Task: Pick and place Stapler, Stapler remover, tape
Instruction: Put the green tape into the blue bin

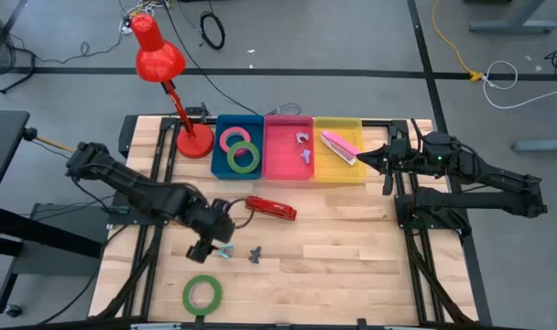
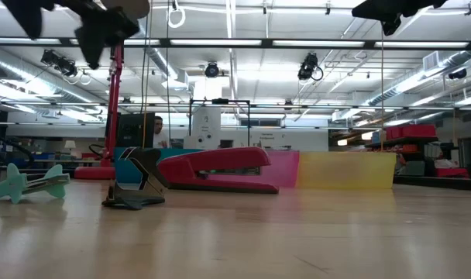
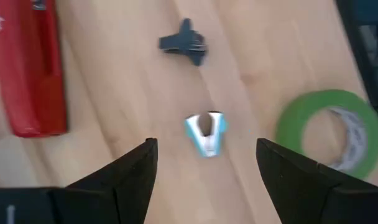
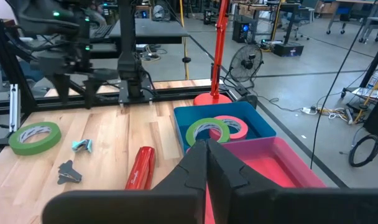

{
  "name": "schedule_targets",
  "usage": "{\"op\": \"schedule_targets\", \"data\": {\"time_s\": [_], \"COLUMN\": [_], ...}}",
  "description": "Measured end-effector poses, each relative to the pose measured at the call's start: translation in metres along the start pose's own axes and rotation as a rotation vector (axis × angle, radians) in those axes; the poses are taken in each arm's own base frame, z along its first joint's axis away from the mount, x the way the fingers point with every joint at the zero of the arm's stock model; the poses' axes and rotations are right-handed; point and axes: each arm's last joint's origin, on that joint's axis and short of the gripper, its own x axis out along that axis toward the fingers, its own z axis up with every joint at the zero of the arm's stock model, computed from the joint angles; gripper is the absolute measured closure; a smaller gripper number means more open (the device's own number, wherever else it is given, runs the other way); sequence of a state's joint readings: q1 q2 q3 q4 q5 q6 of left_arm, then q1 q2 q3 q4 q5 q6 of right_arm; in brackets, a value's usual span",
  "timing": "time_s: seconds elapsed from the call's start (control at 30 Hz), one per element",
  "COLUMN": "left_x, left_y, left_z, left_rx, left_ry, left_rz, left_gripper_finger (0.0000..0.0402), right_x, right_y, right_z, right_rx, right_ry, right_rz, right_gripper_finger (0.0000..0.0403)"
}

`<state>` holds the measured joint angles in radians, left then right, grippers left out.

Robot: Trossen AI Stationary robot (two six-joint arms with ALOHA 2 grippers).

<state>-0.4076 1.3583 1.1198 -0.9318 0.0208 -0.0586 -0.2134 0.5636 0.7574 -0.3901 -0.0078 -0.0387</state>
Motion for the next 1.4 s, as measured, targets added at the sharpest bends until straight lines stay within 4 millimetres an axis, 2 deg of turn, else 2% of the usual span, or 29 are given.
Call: {"op": "schedule_targets", "data": {"time_s": [0.4, 1.07, 1.4], "left_x": [0.000, -0.003, -0.005], "left_y": [-0.043, -0.078, -0.094], "left_z": [-0.005, -0.004, -0.010], "left_rx": [0.013, -0.054, -0.049], "left_ry": [-0.011, -0.130, -0.155], "left_rz": [0.009, -0.012, 0.017], "left_gripper_finger": [0.0129, 0.0129, 0.0129], "right_x": [0.000, 0.000, 0.000], "right_y": [0.000, 0.000, 0.000], "right_z": [0.000, 0.000, 0.000], "right_rx": [0.000, 0.000, 0.000], "right_ry": [0.000, 0.000, 0.000], "right_rz": [0.000, 0.001, 0.000], "right_gripper_finger": [0.0393, 0.0393, 0.0393]}}
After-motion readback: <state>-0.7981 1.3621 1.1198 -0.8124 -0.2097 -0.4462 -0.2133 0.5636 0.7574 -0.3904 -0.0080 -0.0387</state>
